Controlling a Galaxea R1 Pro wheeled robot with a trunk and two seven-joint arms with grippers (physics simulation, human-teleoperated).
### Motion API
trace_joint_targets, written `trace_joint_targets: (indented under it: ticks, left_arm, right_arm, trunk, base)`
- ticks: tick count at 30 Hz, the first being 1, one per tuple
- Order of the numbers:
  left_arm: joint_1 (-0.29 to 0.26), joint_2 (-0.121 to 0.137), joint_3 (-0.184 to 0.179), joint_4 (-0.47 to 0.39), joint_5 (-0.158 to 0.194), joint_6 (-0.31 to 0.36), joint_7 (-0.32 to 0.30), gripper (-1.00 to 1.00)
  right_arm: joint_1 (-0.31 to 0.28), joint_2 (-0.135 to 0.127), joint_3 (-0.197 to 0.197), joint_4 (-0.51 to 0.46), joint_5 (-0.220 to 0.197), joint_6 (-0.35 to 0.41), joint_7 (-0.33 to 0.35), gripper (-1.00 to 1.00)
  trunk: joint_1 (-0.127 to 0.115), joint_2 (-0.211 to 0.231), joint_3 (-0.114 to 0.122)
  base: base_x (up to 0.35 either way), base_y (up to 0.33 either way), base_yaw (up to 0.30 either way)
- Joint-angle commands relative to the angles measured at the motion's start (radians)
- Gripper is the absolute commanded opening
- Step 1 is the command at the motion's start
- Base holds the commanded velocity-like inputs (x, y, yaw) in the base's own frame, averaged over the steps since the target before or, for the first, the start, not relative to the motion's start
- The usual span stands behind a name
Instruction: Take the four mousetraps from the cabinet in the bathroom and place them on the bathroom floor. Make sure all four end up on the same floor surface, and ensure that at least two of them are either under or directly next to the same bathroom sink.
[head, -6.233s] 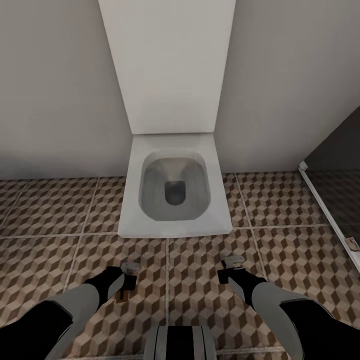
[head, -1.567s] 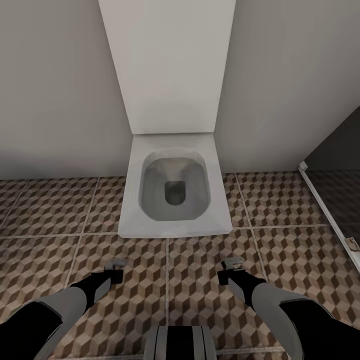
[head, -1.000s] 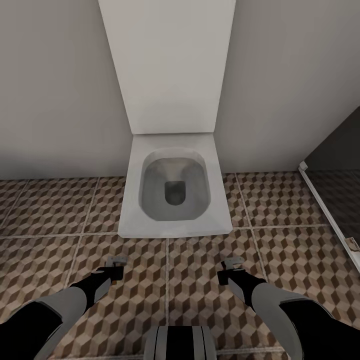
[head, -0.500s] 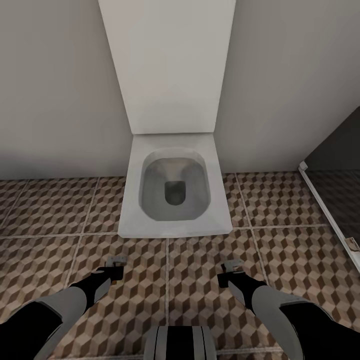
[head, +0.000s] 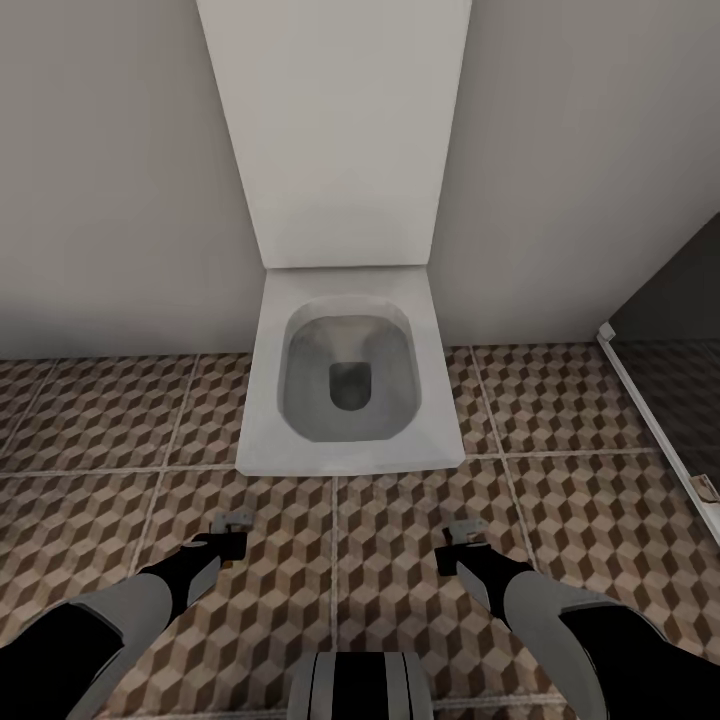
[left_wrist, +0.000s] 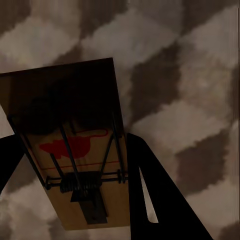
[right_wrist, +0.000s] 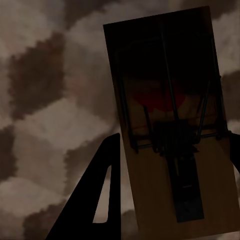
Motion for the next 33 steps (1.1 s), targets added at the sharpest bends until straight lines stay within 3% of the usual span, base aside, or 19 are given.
trace_joint_targets:
  ticks: [1, 9, 18, 25, 30, 33]
  left_arm:
    - [0.0, 0.0, -0.009, -0.002, 0.004, 0.0, 0.003, -1.0]
    - [0.0, -0.003, -0.015, -0.008, 0.0, -0.003, 0.005, -1.0]
    - [0.0, -0.048, -0.021, -0.018, 0.005, -0.004, 0.015, -1.0]
    - [0.0, -0.063, -0.015, -0.019, 0.015, -0.006, 0.018, -1.0]
    - [0.0, -0.102, -0.012, -0.017, 0.018, -0.006, 0.019, -1.0]
    - [0.0, -0.111, -0.011, -0.016, 0.018, -0.006, 0.019, -1.0]
  right_arm:
    - [-0.001, 0.0, 0.008, 0.002, 0.0, 0.003, -0.001, -1.0]
    - [-0.001, -0.001, 0.008, 0.002, 0.0, 0.004, -0.001, -1.0]
    - [-0.001, -0.002, 0.007, 0.001, 0.001, 0.005, -0.001, -1.0]
    - [-0.001, -0.003, 0.007, 0.0, 0.002, 0.006, -0.001, -1.0]
    - [-0.001, -0.003, 0.006, 0.0, 0.003, 0.007, -0.001, -1.0]
    - [-0.001, -0.003, 0.007, 0.0, 0.003, 0.008, -0.001, -1.0]
  trunk:
    - [0.0, 0.0, -0.001]
    - [0.0, 0.0, -0.001]
    - [0.0, 0.0, -0.001]
    - [0.0, 0.0, -0.001]
    - [0.0, 0.0, -0.001]
    - [0.001, -0.001, -0.012]
  base:
    - [0.0, 0.0, 0.0]
    - [0.0, 0.0, 0.0]
    - [0.0, 0.0, 0.0]
    - [0.0, 0.0, 0.0]
    - [0.0, 0.0, 0.0]
    - [0.0, 0.0, 0.0]
